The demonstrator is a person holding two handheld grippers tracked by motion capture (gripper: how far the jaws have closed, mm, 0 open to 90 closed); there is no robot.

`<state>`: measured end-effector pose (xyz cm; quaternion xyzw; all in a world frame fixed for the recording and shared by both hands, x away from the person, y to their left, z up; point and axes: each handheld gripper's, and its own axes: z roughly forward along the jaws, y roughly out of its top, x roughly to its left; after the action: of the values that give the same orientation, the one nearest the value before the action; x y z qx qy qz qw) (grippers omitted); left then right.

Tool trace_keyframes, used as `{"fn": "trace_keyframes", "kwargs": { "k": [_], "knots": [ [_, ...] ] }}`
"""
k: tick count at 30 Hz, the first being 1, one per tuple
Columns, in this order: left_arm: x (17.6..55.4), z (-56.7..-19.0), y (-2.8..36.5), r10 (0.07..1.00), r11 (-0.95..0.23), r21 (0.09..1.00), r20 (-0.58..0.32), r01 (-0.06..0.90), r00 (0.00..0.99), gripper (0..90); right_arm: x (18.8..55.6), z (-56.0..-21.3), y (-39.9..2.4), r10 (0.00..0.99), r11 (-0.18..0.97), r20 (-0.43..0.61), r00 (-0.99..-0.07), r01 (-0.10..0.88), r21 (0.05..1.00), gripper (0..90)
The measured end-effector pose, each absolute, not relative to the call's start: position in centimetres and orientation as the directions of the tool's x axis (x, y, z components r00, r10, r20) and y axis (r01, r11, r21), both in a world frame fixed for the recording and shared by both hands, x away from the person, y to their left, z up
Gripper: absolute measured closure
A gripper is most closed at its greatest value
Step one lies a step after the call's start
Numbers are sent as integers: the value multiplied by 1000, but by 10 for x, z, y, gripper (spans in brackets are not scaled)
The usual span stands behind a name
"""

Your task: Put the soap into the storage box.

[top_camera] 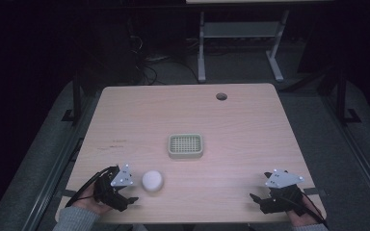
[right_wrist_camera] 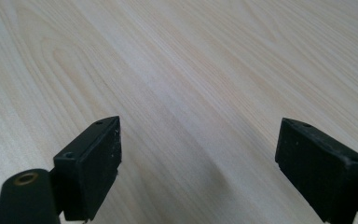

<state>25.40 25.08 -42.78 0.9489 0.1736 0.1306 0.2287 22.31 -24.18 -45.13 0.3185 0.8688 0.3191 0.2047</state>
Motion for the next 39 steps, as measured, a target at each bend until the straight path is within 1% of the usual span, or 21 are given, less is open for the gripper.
{"fn": "trace_keyframes", "kwargs": {
  "k": [13, 23, 39],
  "knots": [
    [264, -415, 237, 329, -879, 411, 155, 242, 931, 199, 222, -451, -241, 679, 593, -148, -719, 419, 687, 139],
    [271, -412, 231, 313, -891, 388, 147, 236, 938, 190, 223, -451, -241, 679, 593, -147, -719, 420, 687, 139],
    [287, -403, 212, 252, -921, 337, 127, 197, 959, 184, 223, -452, -241, 677, 595, -149, -721, 416, 688, 140]
  ]
}}
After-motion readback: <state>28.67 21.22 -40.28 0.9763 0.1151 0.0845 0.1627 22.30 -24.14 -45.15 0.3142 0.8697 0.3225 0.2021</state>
